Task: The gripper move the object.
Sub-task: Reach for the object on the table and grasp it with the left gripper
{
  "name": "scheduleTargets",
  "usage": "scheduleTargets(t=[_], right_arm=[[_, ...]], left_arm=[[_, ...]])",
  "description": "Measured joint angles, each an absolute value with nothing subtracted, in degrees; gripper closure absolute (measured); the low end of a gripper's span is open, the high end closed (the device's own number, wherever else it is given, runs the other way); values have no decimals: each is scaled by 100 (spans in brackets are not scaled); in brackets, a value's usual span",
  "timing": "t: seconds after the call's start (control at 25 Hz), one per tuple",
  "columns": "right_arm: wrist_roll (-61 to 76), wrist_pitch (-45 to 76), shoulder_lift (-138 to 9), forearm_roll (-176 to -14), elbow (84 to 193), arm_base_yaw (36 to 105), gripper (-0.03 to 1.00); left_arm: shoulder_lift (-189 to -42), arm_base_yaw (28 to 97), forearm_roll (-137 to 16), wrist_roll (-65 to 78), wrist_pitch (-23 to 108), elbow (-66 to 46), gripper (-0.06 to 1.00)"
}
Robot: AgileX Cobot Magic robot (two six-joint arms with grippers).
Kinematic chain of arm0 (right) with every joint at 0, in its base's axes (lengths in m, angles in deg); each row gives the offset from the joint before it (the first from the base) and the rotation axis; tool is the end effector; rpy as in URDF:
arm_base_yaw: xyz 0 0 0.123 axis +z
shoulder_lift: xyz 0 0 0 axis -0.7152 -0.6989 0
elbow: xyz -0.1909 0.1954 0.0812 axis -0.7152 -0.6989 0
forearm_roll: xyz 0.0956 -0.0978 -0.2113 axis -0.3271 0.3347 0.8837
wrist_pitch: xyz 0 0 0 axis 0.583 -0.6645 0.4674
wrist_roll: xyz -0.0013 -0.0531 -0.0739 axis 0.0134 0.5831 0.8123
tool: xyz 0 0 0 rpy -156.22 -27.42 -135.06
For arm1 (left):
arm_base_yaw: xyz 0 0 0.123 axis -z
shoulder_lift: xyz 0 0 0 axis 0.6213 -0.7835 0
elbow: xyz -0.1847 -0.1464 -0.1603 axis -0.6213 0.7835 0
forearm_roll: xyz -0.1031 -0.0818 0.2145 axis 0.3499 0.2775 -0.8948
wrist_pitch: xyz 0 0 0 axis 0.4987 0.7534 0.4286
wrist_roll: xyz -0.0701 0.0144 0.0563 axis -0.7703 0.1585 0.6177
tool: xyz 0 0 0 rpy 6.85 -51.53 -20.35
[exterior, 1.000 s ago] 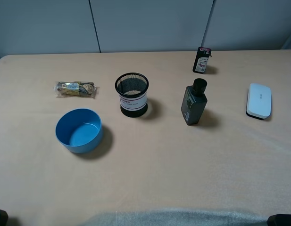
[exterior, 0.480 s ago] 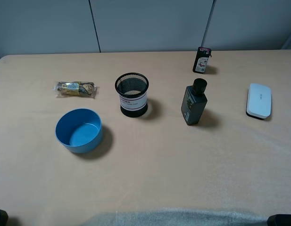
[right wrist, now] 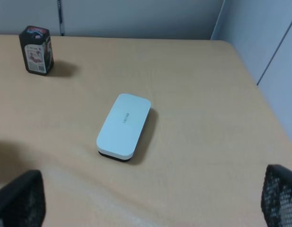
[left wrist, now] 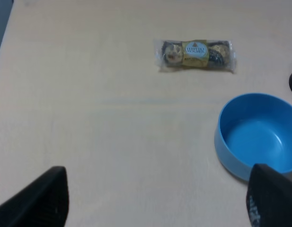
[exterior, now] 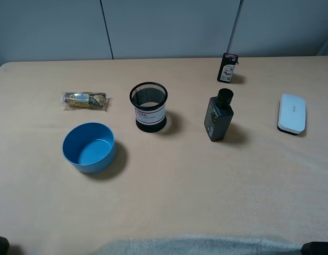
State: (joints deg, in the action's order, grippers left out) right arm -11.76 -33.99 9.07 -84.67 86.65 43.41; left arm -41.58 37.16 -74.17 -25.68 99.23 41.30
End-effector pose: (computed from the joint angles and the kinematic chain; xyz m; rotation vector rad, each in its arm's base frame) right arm -0.0037 -0.0033 0.2787 -0.0235 2.0091 -0.1198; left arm -0.0048 0.0006 0.2757 0.0117 2.0367 0.0444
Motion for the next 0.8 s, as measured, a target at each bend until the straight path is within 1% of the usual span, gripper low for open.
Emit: scheduleTargets(t=[0.16,0.28,0.48,0.8], right_arm=[[-1176,-3399,907,-8467,8665,4341,27],[-1176,-3399,907,-8467,8665,4341,27],[-1176,-3399,907,-8467,8665,4341,27],[-1176,-3399,907,-8467,8665,4341,27]], left_arm=[[-4167,3716,-7417,-2568,9923,4130,12],[-4538,3716,-7417,-2568,9923,4130,12],[-6177,3716,-7417,-2568,9833,3913,12],[-8550,3716,-7417,-2553,9531,3123,12]])
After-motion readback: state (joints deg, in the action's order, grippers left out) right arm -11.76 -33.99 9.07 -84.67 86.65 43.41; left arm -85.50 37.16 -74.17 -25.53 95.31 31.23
